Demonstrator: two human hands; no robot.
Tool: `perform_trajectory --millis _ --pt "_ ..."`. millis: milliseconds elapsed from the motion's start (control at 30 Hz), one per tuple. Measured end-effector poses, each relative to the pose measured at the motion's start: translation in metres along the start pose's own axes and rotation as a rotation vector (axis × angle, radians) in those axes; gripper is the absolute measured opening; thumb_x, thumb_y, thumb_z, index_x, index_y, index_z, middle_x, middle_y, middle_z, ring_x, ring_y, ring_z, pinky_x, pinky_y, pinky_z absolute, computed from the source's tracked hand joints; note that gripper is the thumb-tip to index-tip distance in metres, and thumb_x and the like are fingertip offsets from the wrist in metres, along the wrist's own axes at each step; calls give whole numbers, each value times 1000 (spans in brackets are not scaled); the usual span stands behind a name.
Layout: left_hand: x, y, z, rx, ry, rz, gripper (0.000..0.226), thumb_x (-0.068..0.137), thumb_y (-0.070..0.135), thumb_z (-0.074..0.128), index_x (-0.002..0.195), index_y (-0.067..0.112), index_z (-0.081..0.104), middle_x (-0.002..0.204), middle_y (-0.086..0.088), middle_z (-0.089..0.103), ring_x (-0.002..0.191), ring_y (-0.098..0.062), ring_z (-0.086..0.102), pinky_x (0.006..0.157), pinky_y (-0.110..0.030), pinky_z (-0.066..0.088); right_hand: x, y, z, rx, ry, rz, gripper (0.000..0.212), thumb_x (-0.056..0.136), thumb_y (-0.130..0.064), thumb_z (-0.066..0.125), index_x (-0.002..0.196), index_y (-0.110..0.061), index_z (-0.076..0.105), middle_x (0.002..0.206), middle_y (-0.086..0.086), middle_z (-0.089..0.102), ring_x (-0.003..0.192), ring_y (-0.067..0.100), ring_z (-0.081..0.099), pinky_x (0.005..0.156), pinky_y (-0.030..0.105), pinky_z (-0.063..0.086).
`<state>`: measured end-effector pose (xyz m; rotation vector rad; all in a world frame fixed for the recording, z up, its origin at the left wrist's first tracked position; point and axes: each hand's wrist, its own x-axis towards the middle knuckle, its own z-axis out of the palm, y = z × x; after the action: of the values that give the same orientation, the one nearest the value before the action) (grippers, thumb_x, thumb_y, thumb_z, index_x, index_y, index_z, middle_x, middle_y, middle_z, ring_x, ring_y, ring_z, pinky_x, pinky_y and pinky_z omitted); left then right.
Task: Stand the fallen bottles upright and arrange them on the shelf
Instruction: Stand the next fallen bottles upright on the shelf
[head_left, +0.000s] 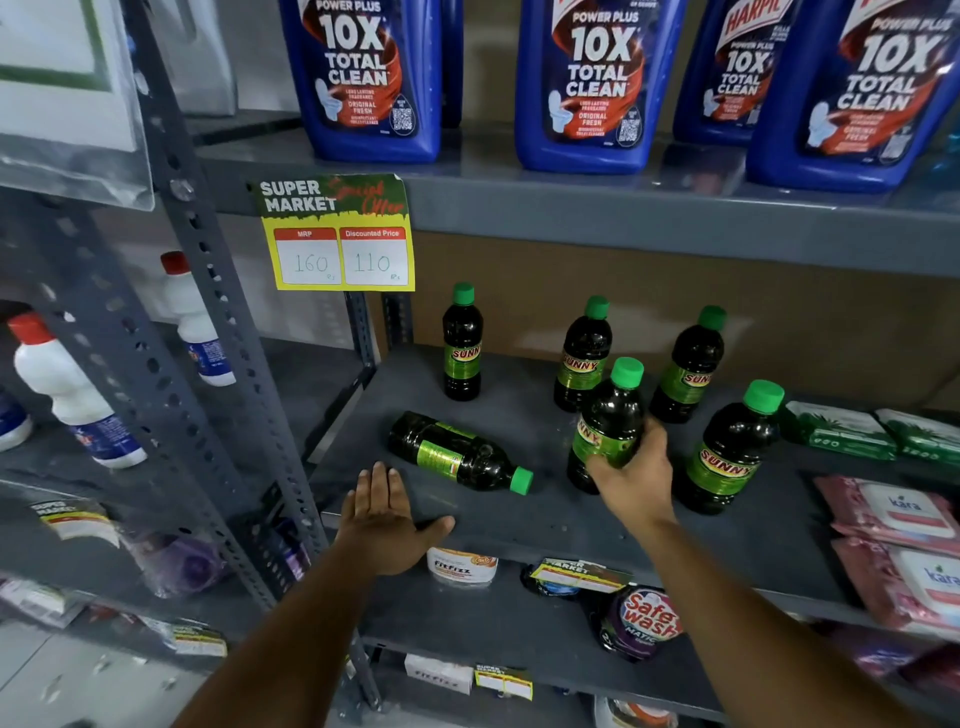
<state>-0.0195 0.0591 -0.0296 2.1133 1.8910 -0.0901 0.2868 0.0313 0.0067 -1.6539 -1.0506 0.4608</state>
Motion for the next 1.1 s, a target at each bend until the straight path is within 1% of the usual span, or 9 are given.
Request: perform_trajectory --millis 133,233,367,533,700,800,900,967,1100 --pt "4 -2 1 9 -11 -6 119 72 89 24 149 8 -16 159 -15 -21 146 -31 -17 117 -46 -6 2 1 -2 -50 4 -32 93 53 -46 86 129 -20 39 112 -5 58 104 16 60 79 25 49" --pt "5 -2 2 22 -24 -11 119 71 89 22 148 8 -18 158 -15 -23 145 -31 -19 116 -46 -7 2 1 -4 -25 -80 28 98 51 -41 80 134 -25 31 105 -18 56 103 14 62 69 14 44" --pt "5 -2 1 27 -24 -1 119 72 89 22 148 7 -17 158 -15 -22 145 -31 -18 116 -46 -7 2 5 -2 -100 -57 -14 104 48 -49 88 132 -21 34 119 -5 54 111 16 56 87 31 47" --pt "-1 0 -2 31 -5 20 116 75 86 24 149 6 -16 159 -17 -20 146 -32 -17 117 -47 -6 -3 2 -4 -71 -97 10 101 58 -32 87 140 -24 29 107 -21 49 114 20 56 82 27 44" --pt "-8 -1 -1 31 61 49 112 78 83 22 149 3 -11 160 -18 -14 147 -32 -12 118 -46 -4 -40 -7 3 -341 255 -376 77 69 -51 70 125 -2 51 119 22 50 114 35 42 93 48 33" --pt "-14 -7 3 21 231 100 105 81 79 16 151 1 4 161 -19 5 148 -31 2 120 -44 3 -53 -17 15 -405 -62 -618 41 77 -33 73 110 -9 66 111 13 57 107 30 54 91 46 45" --pt "-8 -19 -4 -4 310 83 92 88 70 11 150 2 11 160 -18 14 148 -30 7 119 -43 8 -53 -25 33 -531 -485 -551 54 85 -28 69 135 -16 53 138 9 47 129 26 46 107 28 34" --pt "-3 -27 -8 -11 278 77 89 90 66 11 150 3 6 161 -17 8 148 -29 3 119 -42 4 -49 -33 45 -509 -556 -397 65 86 -26 69 145 -19 41 142 11 45 131 27 44 104 25 32" --pt "0 -30 -5 28 290 90 95 82 70 -5 151 4 3 161 -17 5 148 -29 0 117 -41 1 -39 -38 50 -543 -474 -401 52 86 -21 71 135 -15 55 116 13 69 107 29 64 84 21 40"
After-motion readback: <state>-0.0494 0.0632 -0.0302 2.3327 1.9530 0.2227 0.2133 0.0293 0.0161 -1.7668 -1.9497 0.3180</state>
